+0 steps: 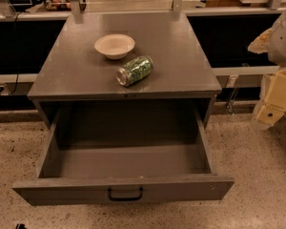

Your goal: Place green can into top drawer

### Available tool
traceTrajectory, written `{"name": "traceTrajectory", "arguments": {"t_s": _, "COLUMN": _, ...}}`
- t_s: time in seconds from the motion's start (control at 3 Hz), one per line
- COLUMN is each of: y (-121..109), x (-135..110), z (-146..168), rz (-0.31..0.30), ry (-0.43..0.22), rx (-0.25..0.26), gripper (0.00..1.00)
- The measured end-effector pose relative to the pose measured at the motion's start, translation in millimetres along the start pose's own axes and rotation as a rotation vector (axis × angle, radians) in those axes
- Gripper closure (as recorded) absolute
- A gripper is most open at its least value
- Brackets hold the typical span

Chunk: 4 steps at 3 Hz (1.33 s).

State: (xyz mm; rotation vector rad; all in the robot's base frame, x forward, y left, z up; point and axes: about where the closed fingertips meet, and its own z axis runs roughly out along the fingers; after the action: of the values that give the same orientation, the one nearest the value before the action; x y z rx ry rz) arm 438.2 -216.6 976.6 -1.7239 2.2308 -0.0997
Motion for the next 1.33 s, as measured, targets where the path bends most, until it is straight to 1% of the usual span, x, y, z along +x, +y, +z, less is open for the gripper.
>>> {"name": "traceTrajectory", "arguments": {"t_s": 0.33, "y": 0, "x": 0, "z": 0, "rz": 0.000, "ry": 0.000, "rx": 0.000, "gripper": 0.00}}
{"name": "traceTrajectory", "arguments": {"t_s": 0.67, "y": -20, "x": -3, "z": 5, "rz": -0.079, "ry": 0.044, "rx": 0.042, "gripper": 0.00}}
{"name": "traceTrajectory", "arguments": {"t_s": 1.0, "y": -56, "x": -14, "z": 5, "rz": -0.203, "ry": 0.000, "rx": 0.131, "gripper": 0.00}}
{"name": "traceTrajectory", "arguments": {"t_s": 1.33, "y": -62, "x": -25, "z": 2, "rz": -0.307, "ry": -0.034, "rx": 0.158, "gripper": 0.00}}
